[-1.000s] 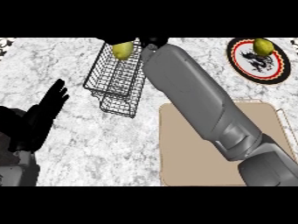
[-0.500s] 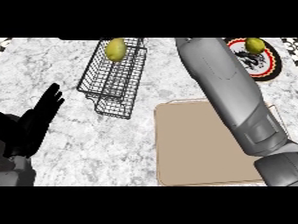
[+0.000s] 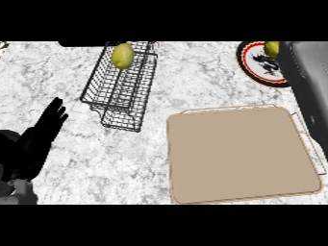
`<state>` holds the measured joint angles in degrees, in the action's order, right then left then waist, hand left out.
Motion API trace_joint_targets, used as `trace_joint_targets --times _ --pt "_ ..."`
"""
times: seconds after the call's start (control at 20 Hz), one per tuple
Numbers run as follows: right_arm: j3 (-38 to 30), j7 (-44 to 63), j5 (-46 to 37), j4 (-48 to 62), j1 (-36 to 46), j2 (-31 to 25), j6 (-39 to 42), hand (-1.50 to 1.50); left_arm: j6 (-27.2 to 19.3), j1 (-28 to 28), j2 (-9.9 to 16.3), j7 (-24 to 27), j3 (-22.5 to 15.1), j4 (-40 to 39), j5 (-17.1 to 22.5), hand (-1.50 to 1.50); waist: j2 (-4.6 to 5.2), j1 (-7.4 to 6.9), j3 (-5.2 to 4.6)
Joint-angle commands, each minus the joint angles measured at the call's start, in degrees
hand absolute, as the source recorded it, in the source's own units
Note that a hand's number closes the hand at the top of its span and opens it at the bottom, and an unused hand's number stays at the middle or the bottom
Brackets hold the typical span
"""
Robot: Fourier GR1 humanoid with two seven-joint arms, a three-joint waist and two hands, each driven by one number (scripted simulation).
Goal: Pick the lemon from the tray and place it in the tiered basket
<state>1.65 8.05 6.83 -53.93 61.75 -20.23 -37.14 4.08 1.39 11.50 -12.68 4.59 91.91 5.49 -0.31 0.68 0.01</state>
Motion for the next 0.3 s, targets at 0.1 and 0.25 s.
trace_joint_targets --times 0.1,0.25 --pt "-5.1 1.8 2.8 -7.2 -7.0 -9.7 8.2 -1.50 0.6 -1.8 0.4 -3.1 0.8 4.1 1.4 0.00 0.11 -0.54 0.00" --pt "-7.9 -0.2 5.8 -9.6 -11.2 -12.7 14.7 -1.50 -0.3 1.9 -1.3 -0.5 -0.8 -0.9 -1.0 0.00 0.25 -0.28 0.00"
